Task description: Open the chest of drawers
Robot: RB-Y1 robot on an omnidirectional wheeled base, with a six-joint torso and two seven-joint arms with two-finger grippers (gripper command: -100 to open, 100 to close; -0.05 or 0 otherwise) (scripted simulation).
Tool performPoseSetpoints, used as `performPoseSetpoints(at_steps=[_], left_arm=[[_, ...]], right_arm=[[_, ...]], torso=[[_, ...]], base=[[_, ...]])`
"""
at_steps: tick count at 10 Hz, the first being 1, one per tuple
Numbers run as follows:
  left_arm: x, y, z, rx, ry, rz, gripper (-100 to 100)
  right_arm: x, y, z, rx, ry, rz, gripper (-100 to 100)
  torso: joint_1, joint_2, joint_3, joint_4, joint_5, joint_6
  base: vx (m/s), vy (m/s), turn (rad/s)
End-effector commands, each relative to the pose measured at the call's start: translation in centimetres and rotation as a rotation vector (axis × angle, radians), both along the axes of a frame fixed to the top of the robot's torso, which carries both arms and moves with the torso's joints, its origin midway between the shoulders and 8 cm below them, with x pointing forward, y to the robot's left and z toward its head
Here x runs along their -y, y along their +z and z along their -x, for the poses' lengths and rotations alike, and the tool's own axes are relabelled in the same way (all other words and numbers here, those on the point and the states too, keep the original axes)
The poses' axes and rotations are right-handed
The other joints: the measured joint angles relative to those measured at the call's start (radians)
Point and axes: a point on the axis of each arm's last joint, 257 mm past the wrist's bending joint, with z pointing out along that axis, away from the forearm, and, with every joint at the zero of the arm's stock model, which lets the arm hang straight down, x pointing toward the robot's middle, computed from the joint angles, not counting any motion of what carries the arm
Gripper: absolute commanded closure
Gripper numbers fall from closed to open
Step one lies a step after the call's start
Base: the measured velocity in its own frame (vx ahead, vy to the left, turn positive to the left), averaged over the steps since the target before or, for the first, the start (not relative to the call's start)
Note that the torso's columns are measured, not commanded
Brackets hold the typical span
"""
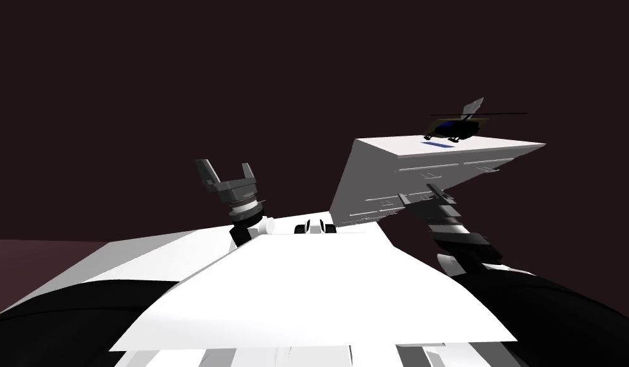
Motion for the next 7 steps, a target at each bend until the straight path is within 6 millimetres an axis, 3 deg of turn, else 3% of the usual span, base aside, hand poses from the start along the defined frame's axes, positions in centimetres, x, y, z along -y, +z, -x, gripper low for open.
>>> performPoseSetpoints(at_steps=[1, 3, 4, 5, 7], left_arm=[[0.0, 0.0, 0.0, 0.000, 0.000, 0.000, 0], [0.0, 0.0, 0.0, 0.000, 0.000, 0.000, 0], [0.0, 0.0, 0.0, 0.000, 0.000, 0.000, 0], [0.0, 0.0, 0.0, 0.000, 0.000, 0.000, 0], [0.0, 0.0, 0.0, 0.000, 0.000, 0.000, 0]], right_arm=[[-0.9, -1.4, -2.7, -0.026, 0.056, -0.023, -100], [-1.7, 0.2, -4.2, 0.024, 0.081, -0.014, -100], [-2.4, -1.8, -5.9, -0.031, 0.125, -0.028, -100], [-2.8, -1.0, -6.7, -0.010, 0.135, -0.020, -100], [-3.3, 0.4, -7.6, 0.030, 0.150, -0.017, -100]], torso=[[-0.001, 0.000, 0.000, 0.000, 0.000, 0.001], [0.001, 0.000, 0.000, 0.000, 0.000, 0.001], [0.000, 0.000, 0.000, 0.000, 0.000, 0.000], [0.000, 0.000, 0.000, 0.000, 0.000, 0.002], [0.000, 0.000, 0.000, 0.000, 0.000, 0.000]], base=[[0.006, 0.018, -0.303], [0.000, 0.024, -0.176], [-0.003, 0.030, -0.276], [-0.002, 0.035, -0.266], [-0.003, 0.011, -0.011]])
